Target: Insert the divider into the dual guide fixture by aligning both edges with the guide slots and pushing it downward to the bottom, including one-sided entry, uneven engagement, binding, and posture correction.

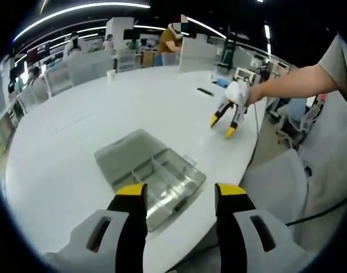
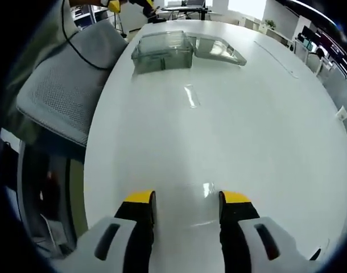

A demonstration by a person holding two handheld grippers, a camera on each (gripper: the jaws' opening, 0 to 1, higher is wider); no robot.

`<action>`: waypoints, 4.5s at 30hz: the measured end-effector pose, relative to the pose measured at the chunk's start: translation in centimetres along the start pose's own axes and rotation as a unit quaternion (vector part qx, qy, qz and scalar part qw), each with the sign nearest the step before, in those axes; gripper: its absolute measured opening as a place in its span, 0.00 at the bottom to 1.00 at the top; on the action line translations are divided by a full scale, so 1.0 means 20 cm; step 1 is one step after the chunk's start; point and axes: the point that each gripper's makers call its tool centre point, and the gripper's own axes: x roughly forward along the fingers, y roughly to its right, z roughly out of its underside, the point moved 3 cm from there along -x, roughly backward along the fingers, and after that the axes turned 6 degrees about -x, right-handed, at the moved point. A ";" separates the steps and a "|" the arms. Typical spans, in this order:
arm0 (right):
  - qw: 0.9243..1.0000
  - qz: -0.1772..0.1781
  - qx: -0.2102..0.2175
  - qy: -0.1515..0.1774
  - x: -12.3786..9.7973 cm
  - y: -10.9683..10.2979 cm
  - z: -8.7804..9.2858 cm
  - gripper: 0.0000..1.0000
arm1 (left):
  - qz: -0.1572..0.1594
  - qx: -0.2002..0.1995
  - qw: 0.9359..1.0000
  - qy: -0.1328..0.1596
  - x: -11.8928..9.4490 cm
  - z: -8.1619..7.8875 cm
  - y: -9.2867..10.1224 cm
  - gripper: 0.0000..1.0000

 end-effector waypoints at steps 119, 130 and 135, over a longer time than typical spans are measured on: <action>0.982 0.052 -0.146 0.104 -0.17 -0.14 -1.03 0.27 | 0.080 -0.036 0.996 0.030 0.21 -0.23 0.23 0.31; 0.978 0.056 -0.162 0.118 -0.18 -0.17 -1.16 0.27 | 0.088 -0.071 0.993 0.039 0.19 -0.25 0.23 0.28; 0.977 0.058 -0.167 0.121 -0.18 -0.18 -1.20 0.27 | 0.086 -0.085 0.992 0.044 0.17 -0.24 0.21 0.27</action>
